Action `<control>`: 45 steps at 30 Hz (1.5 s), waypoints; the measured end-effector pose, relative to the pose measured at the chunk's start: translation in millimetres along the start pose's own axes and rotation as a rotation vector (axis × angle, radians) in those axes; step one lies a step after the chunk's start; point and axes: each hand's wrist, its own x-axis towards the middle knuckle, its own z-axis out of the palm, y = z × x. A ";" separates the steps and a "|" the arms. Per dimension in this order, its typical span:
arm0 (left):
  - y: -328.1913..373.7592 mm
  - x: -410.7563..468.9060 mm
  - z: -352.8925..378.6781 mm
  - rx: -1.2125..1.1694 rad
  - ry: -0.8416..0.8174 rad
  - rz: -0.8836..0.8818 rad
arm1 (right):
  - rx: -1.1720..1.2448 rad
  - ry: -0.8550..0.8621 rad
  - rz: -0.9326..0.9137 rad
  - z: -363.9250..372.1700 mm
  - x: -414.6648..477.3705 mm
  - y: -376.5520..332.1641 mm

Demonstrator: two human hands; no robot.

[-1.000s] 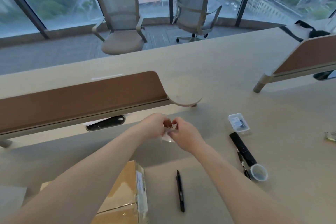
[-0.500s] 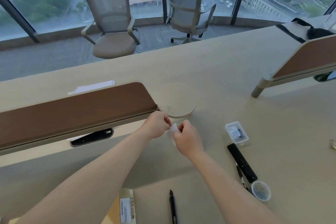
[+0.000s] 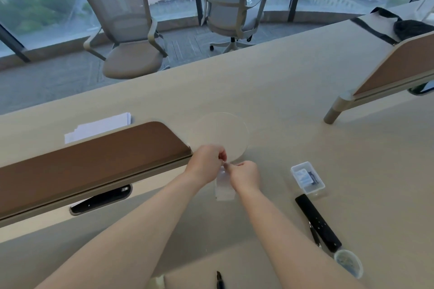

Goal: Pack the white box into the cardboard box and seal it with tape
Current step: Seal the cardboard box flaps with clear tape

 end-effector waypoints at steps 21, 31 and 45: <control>-28.2 18.6 3.2 0.037 0.100 -0.034 | 0.031 -0.032 0.118 0.4 13.1 -9.3; -36.5 -7.0 -2.8 -0.029 0.199 -0.098 | -0.063 -0.054 0.033 2.4 10.8 -3.3; -74.9 -205.1 -83.9 -0.387 0.240 -0.264 | -0.466 0.143 -0.658 40.6 -154.2 -30.4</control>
